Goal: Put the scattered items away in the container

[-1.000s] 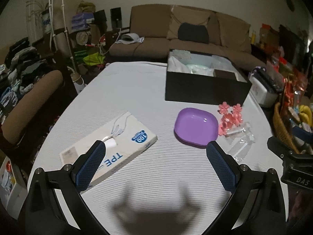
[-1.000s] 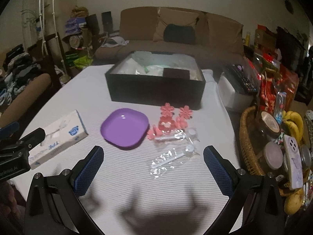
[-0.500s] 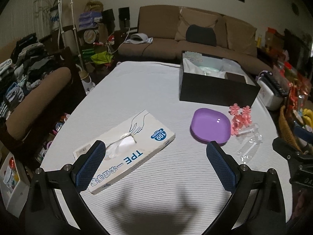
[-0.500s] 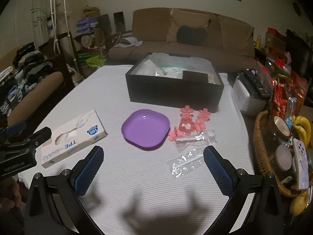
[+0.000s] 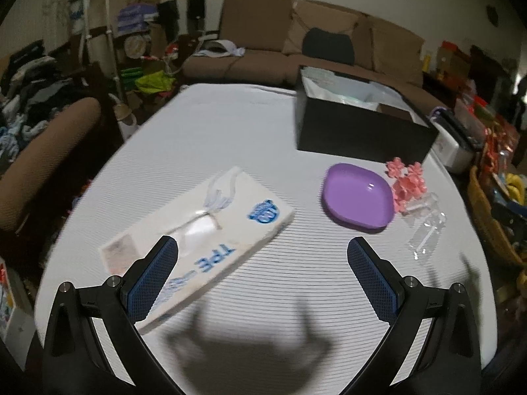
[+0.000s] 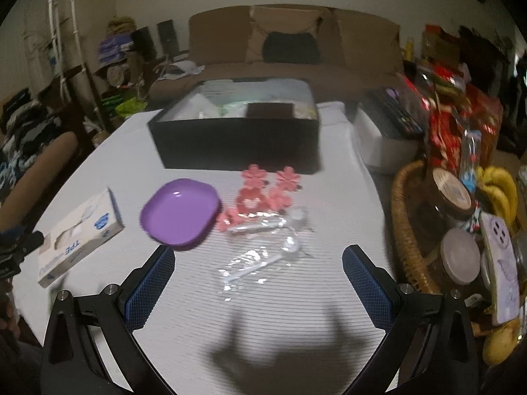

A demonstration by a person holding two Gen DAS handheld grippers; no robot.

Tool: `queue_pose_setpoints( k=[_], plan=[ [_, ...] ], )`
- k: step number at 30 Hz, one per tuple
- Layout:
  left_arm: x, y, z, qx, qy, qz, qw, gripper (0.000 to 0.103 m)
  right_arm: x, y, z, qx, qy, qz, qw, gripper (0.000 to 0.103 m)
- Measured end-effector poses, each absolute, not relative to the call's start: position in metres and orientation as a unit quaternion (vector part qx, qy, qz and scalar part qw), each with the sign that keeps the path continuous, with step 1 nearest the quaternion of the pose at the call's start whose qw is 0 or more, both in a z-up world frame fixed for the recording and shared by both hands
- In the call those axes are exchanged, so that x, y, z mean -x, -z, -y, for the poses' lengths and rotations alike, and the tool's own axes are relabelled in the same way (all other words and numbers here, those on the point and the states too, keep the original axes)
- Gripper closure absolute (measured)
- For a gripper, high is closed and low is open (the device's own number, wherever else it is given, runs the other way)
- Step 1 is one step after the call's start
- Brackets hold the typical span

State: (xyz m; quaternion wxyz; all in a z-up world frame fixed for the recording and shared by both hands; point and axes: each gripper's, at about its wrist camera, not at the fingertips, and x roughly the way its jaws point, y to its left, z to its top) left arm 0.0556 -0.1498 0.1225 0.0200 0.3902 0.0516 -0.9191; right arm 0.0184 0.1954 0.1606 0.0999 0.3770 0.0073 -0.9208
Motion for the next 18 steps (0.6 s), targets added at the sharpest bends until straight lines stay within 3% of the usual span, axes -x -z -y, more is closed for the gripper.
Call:
queue_pose_setpoints(
  k=[18],
  plan=[
    [0.026, -0.068, 0.068, -0.412, 0.907, -0.035, -0.074, 0.000, 0.007, -0.106, -0.212, -0.391, 0.910, -0.026, 0.134, 0.001]
  ],
)
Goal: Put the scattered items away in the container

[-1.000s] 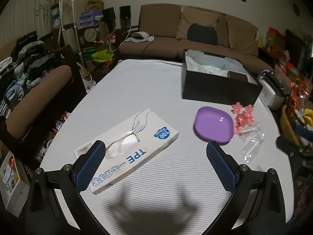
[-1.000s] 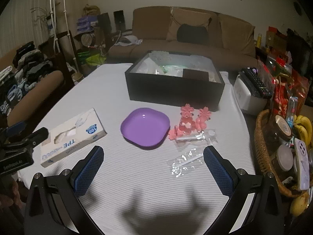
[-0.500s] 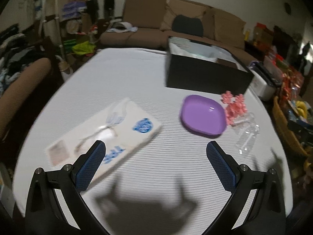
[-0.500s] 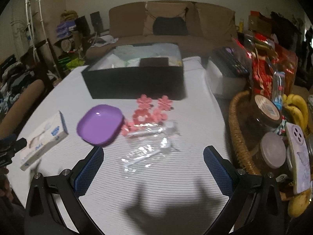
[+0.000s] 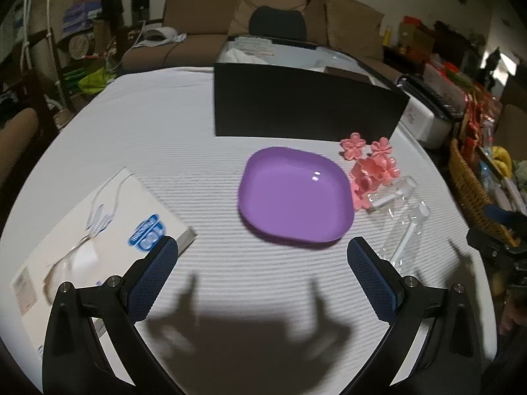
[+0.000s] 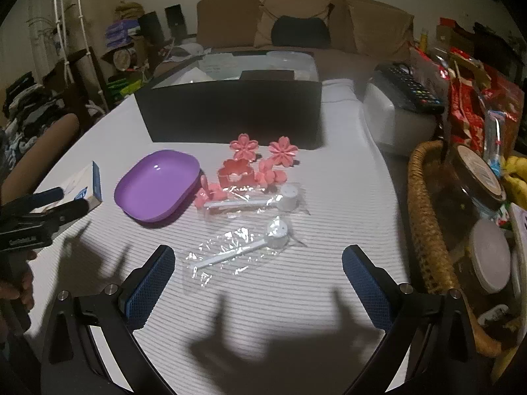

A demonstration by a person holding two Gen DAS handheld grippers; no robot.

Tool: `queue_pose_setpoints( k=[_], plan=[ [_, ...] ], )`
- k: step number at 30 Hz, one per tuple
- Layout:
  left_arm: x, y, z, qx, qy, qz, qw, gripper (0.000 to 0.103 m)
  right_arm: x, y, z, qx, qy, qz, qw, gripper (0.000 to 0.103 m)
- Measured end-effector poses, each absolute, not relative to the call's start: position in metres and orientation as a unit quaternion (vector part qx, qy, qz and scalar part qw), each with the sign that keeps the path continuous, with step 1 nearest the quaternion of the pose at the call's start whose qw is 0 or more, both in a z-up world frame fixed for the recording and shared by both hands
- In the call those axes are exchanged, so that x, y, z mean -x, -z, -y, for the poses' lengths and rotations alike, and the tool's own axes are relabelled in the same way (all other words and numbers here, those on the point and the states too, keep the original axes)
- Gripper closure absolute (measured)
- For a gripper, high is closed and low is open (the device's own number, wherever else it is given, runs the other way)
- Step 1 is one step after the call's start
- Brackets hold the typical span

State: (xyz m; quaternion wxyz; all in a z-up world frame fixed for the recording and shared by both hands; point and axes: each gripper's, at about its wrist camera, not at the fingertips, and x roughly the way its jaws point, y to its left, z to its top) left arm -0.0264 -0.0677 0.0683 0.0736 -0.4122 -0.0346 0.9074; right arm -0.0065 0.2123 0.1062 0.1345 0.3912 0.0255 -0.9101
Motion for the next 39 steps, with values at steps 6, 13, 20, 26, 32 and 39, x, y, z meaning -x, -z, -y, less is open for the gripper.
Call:
queue_pose_setpoints(
  k=[6, 13, 20, 26, 32, 39],
  plan=[
    [0.047, -0.061, 0.060, 0.415, -0.902, 0.055, 0.101, 0.001, 0.033, -0.102, -0.209, -0.392, 0.908, -0.009, 0.146, 0.016],
    [0.079, -0.060, 0.047, 0.416, -0.904, 0.020, 0.096, 0.000, 0.078, -0.093, -0.194, -0.398, 0.906, -0.015, 0.146, 0.016],
    [0.107, -0.065, 0.051, 0.414, -0.906, 0.030, 0.084, 0.000, 0.112, -0.090, -0.187, -0.399, 0.906, -0.004, 0.138, 0.016],
    [0.139, -0.102, 0.048, 0.399, -0.914, 0.020, 0.073, 0.000, 0.137, -0.124, -0.179, -0.386, 0.912, -0.003, 0.141, 0.016],
    [0.175, -0.143, 0.051, 0.384, -0.921, 0.027, 0.065, 0.000, 0.171, -0.160, -0.180, -0.376, 0.917, -0.004, 0.133, 0.015],
    [0.220, -0.163, 0.055, 0.379, -0.924, 0.015, 0.049, 0.000, 0.221, -0.186, -0.183, -0.378, 0.918, -0.007, 0.121, 0.015]
  ],
)
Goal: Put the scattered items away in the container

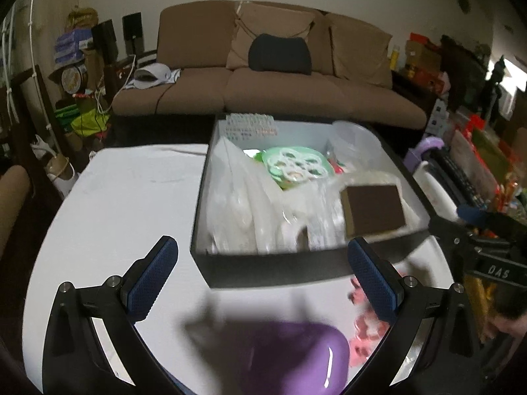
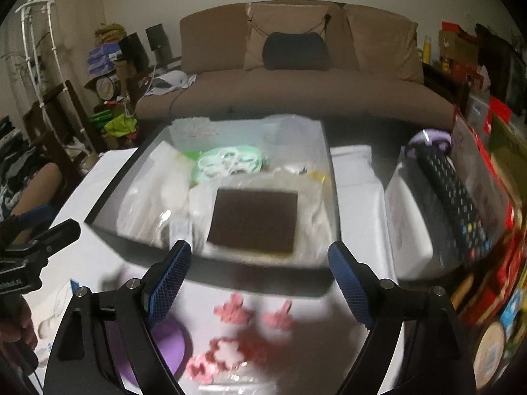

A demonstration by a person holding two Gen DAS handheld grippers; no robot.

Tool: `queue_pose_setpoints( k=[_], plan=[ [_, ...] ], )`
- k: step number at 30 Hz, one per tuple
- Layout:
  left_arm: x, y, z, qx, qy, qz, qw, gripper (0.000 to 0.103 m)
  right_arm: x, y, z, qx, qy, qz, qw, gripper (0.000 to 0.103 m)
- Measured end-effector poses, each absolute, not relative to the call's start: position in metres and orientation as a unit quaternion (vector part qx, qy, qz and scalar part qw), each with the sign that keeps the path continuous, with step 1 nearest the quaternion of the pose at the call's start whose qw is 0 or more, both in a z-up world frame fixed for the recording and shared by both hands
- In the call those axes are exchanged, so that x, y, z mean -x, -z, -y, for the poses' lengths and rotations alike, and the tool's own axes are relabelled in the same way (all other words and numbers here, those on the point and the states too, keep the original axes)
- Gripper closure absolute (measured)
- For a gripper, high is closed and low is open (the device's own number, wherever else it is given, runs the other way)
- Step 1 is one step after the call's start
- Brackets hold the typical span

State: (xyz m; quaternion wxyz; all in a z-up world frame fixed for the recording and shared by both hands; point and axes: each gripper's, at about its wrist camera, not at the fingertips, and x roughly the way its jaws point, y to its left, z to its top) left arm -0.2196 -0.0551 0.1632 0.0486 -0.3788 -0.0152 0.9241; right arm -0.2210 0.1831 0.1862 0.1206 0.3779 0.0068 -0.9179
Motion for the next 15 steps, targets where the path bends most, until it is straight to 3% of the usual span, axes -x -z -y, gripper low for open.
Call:
queue_pose_setpoints(
  k=[15],
  plan=[
    [0.284, -0.138, 0.041, 0.401, -0.915, 0.007, 0.034, 0.000, 0.290, -0.180, -0.196, -0.398, 0.913, 0.011, 0.094, 0.015]
  ],
)
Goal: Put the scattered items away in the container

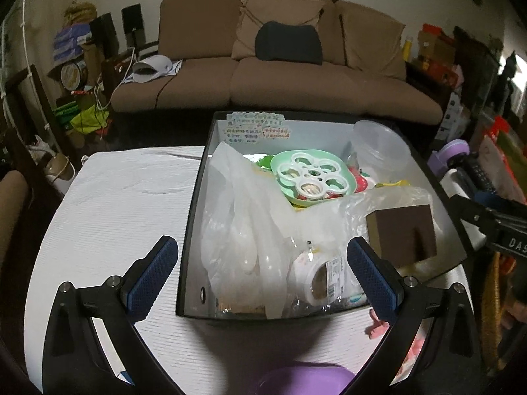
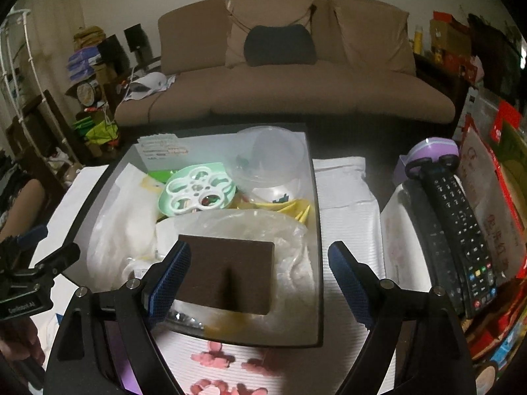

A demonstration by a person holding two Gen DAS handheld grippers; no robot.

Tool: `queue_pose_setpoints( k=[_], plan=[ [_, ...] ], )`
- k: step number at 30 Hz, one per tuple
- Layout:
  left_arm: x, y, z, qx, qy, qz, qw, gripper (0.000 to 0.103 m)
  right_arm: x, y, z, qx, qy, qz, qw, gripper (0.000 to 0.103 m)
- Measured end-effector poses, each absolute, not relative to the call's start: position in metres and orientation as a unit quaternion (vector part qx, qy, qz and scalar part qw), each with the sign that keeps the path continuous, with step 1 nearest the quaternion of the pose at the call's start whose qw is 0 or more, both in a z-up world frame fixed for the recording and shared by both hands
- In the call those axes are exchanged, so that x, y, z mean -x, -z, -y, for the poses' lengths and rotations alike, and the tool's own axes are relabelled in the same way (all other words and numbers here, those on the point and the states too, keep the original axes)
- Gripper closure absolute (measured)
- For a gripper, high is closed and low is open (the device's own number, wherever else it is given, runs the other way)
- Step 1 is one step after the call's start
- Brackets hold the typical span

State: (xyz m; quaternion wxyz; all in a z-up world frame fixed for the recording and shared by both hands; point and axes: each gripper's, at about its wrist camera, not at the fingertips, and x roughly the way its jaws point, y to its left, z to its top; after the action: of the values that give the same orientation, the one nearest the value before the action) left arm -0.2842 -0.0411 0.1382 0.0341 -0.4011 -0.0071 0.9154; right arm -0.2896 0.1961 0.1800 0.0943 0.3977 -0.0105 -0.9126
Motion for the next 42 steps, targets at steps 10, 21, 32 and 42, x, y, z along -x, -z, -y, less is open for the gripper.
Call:
queue_pose_setpoints(
  k=[10, 21, 32, 42],
  plan=[
    [0.261, -0.143, 0.035, 0.401, -0.915, 0.002, 0.036, 0.000, 0.259, -0.174, -0.200, -0.403, 0.909, 0.009, 0.105, 0.015],
    [0.180, -0.154, 0.050, 0.394, -0.918, 0.030, 0.041, 0.009, 0.183, -0.180, -0.204, -0.397, 0.908, 0.001, 0.132, 0.015],
    [0.075, -0.102, 0.053, 0.398, -0.915, 0.026, 0.062, 0.008, 0.108, -0.123, -0.200, -0.402, 0.902, -0.054, 0.145, 0.015],
    [0.055, -0.073, 0.038, 0.393, -0.913, -0.012, 0.107, 0.008, 0.114, -0.080, -0.200, -0.414, 0.898, -0.061, 0.137, 0.061]
  ],
)
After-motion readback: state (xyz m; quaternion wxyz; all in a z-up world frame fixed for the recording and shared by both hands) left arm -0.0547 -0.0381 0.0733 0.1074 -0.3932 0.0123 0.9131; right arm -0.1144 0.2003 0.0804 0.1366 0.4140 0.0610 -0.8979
